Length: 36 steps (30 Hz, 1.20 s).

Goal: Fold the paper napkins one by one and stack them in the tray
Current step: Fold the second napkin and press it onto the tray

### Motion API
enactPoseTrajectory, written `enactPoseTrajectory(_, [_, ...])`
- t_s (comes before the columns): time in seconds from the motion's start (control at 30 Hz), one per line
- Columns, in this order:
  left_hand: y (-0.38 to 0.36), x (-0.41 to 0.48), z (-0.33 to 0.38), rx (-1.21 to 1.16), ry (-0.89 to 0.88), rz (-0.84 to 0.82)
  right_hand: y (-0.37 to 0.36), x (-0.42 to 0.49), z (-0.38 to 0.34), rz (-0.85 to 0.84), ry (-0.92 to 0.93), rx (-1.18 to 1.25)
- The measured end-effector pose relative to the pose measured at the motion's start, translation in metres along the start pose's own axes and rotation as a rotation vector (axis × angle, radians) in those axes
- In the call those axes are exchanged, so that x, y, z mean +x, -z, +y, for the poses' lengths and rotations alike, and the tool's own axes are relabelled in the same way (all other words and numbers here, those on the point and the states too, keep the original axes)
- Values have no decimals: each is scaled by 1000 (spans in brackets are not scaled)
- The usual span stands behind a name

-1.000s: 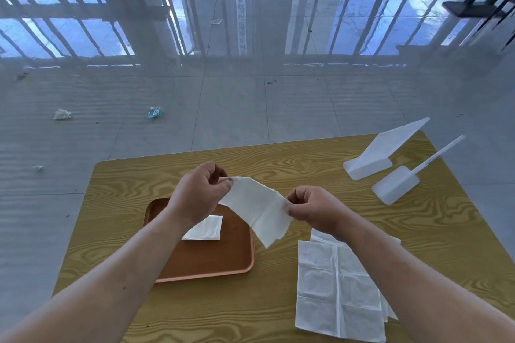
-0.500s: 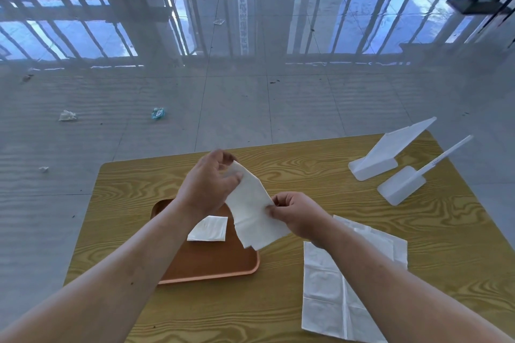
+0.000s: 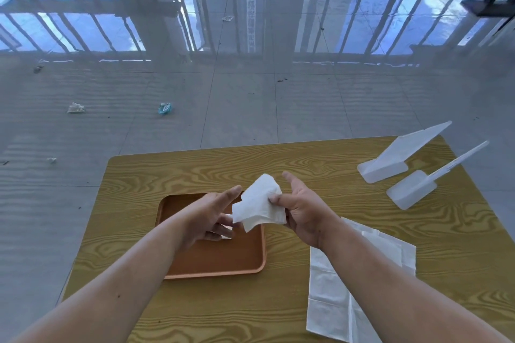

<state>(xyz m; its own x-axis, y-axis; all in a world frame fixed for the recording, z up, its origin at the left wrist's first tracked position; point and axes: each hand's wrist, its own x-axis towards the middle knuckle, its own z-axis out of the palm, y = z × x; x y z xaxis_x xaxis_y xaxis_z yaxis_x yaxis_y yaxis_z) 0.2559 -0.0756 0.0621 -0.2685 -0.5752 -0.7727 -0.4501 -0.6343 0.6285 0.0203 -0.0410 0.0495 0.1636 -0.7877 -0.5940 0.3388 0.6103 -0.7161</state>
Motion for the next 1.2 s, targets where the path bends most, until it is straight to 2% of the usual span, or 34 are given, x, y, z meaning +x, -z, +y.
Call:
enactPoseTrajectory(0.07, [-4,0,-5,-172,-7,-81,-2,0,-1,-31,16,12])
enactPoseTrajectory(0.13, [-10,-1,-6,-326,-41,-91,-5,0,-1,-46,22,7])
enactPoseTrajectory(0.27, [-17,1,-3,-476,-150,2,-12,-1,0,-19,45,-78])
enactPoseTrajectory(0.37, [-15,2,1,-500,-235,84,-16,-3,-1,9,70,-158])
enactPoseTrajectory(0.57, [-9,4,1,-176,-342,110,-17,-1,-2,19,110,-264])
enactPoseTrajectory(0.73, [-9,7,-1,236,-380,326,-15,-1,-4,107,209,-547])
enactPoseTrajectory(0.9, [-11,3,-1,516,-501,454,-15,2,-4,198,336,-809])
enactPoseTrajectory(0.93, [-10,3,0,494,-514,447,-15,4,-4,214,343,-832])
enactPoseTrajectory(0.97, [-8,2,1,360,-506,395,-15,5,-5,220,327,-821])
enactPoseTrajectory(1.07, [-1,-6,4,-158,-432,112,-17,9,-9,93,181,-479])
enactPoseTrajectory(1.13, [5,-8,3,-290,-427,57,-19,9,-9,-38,79,-290])
enactPoseTrajectory(1.2, [10,-6,1,-391,-439,44,-25,9,-6,-114,22,-233])
